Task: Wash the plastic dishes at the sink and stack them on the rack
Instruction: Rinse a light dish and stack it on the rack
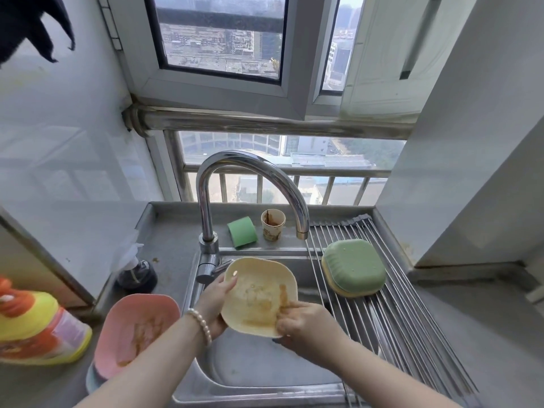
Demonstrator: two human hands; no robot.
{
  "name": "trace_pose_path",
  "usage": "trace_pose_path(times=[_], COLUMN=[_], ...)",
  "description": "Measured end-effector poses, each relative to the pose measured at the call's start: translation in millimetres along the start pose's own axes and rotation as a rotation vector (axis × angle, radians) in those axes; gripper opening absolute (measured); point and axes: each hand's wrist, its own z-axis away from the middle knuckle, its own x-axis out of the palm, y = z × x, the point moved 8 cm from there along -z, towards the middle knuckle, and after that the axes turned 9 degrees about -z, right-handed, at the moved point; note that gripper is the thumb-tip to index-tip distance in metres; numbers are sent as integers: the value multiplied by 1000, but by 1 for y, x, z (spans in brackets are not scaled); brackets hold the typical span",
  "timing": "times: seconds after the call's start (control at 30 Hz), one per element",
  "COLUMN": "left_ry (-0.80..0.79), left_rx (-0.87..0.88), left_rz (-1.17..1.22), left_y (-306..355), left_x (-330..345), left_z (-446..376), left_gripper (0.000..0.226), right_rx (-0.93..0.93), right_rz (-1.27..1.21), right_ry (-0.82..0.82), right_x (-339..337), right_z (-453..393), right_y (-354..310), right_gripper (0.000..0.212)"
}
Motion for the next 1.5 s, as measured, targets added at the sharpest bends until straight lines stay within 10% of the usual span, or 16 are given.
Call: trace_pose_path(times=[0.17, 0.4, 0.5, 0.67, 0.97, 1.1, 1.27, 1.5], left_ry=[-82, -8, 88, 143, -109, -50, 25, 362], left_rx=[-65, -40, -89, -122, -19, 341, 389, 128], left_rz=[-64, 158, 143, 76, -154, -495, -321, 91], left_y=[-10, -14, -21, -29, -27, -3, -3, -7], left_x=[12, 21, 3, -1, 38, 34, 44, 14], left_z=[8, 2, -1, -1, 18, 17, 18, -17], left_gripper=[25, 25, 35, 29, 75, 109, 58, 34], right_rx=[251, 234, 255, 172, 891, 1134, 1278, 554], right_rz=[330, -259, -283, -131, -974, -1163, -1018, -247], right_ry=[-498, -476, -232, 440, 1039, 951, 866, 472], right_x=[15, 23, 4, -22, -29, -20, -14, 9], right_z=[-4, -16, -9, 23, 37, 26, 11, -54], right_y=[23, -29, -19, 17, 63, 92, 110, 24], right_gripper=[102, 85, 43, 42, 58, 53, 40, 56])
